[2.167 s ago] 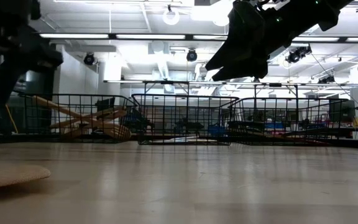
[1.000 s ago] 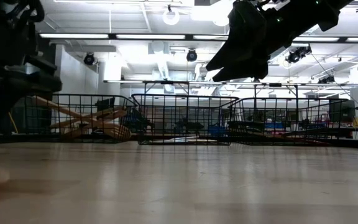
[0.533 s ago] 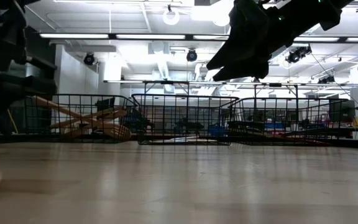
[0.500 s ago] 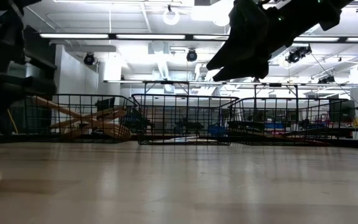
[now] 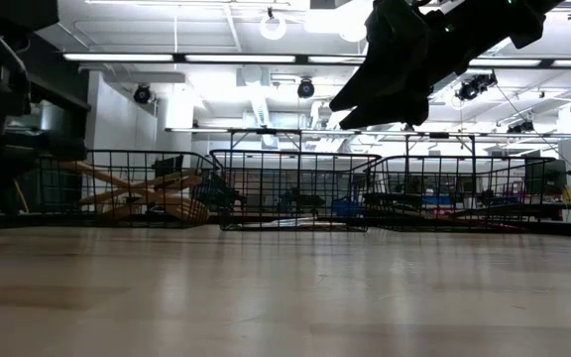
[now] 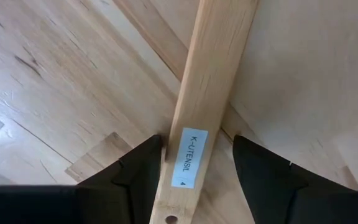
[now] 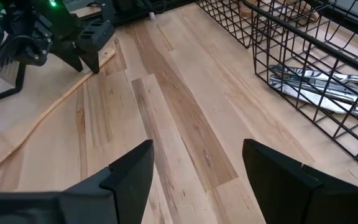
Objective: Pick & Place Kitchen Items
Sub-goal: Put the brown serving spoon into the left mesh basket
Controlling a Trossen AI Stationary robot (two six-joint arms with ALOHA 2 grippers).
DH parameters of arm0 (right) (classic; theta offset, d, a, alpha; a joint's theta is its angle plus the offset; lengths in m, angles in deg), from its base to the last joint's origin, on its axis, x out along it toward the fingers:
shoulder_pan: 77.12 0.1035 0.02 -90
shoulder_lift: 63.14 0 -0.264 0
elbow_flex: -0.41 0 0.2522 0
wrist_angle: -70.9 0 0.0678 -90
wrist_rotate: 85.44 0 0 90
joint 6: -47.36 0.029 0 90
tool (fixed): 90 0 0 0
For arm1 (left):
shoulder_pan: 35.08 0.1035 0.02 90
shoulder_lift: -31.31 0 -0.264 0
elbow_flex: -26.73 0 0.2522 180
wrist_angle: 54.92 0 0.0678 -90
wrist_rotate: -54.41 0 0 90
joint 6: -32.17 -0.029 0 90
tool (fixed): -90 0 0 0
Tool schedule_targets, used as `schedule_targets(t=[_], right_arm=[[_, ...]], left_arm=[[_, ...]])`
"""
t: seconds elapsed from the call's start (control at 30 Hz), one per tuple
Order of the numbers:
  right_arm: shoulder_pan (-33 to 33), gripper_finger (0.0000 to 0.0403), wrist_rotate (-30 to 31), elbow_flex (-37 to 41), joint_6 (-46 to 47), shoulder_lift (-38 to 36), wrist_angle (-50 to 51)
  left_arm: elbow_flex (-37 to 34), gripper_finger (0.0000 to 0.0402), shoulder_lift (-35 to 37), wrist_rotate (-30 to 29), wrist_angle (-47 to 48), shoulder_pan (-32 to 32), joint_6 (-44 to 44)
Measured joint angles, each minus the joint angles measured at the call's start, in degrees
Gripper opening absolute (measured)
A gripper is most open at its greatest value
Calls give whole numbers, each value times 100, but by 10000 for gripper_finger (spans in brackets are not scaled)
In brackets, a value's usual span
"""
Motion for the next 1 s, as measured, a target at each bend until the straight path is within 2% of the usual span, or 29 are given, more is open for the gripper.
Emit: schedule_targets(t=[0.13,0.5,1.0], right_arm=[[0,239,0,0,0,0,0],[0,239,0,0,2,0,0],[102,239,9,0,2,0,0]], left_arm=[[-123,179,10,6,-131,0,-9],[-140,86,-1,0,-220,4,28],[-82,86,-17,11,-283,9,939]])
